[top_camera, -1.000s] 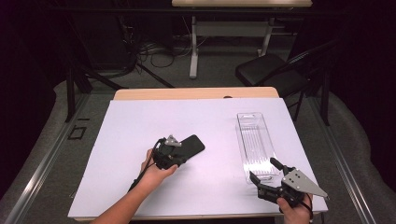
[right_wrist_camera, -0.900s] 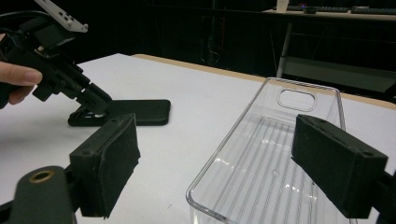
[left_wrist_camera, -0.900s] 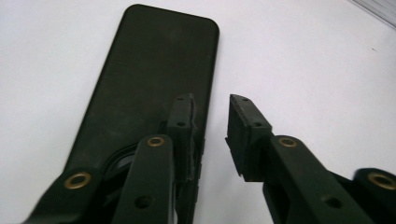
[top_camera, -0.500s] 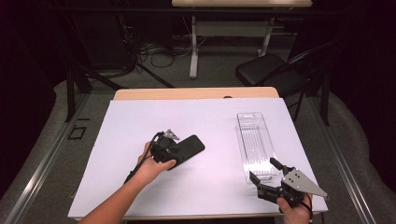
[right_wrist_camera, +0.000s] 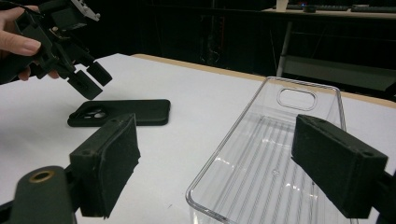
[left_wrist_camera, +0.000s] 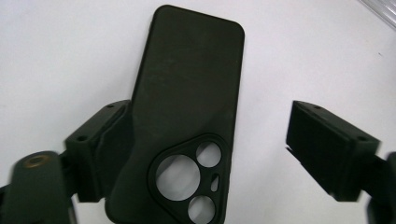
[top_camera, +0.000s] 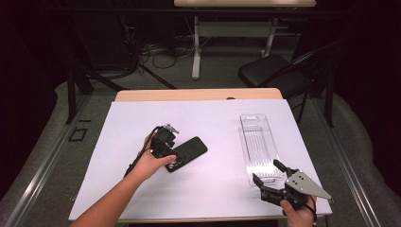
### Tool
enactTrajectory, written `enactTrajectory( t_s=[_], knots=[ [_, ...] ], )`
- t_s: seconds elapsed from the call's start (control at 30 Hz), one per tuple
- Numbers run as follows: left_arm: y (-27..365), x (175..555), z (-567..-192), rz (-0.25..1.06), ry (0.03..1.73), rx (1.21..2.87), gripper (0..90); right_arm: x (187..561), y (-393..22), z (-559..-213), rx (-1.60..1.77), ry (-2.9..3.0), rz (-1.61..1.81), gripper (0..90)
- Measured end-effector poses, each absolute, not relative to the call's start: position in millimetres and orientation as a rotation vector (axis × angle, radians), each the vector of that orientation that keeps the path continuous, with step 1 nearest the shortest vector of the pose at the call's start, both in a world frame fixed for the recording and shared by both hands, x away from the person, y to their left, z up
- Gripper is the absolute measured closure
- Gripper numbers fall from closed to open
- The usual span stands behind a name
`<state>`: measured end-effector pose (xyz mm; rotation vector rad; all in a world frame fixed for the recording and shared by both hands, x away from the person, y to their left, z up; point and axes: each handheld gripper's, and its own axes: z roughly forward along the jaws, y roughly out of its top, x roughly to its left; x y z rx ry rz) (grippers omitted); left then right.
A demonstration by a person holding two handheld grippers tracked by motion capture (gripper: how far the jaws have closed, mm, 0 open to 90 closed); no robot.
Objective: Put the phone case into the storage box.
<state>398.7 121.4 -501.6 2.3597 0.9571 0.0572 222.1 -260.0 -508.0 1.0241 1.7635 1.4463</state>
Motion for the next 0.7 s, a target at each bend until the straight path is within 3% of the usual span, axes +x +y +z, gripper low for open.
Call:
enactTrajectory(
  t_s=[0.33,0.7],
  knots=[
    [120,407,-490,0.052,0.942,2.382,0.7,222,-261,-507,1.019,1.756,1.452,14.0],
    [112,414,-487,0.070,0.894,2.492,0.6,223,-261,-508,1.029,1.762,1.447,14.1]
  ],
)
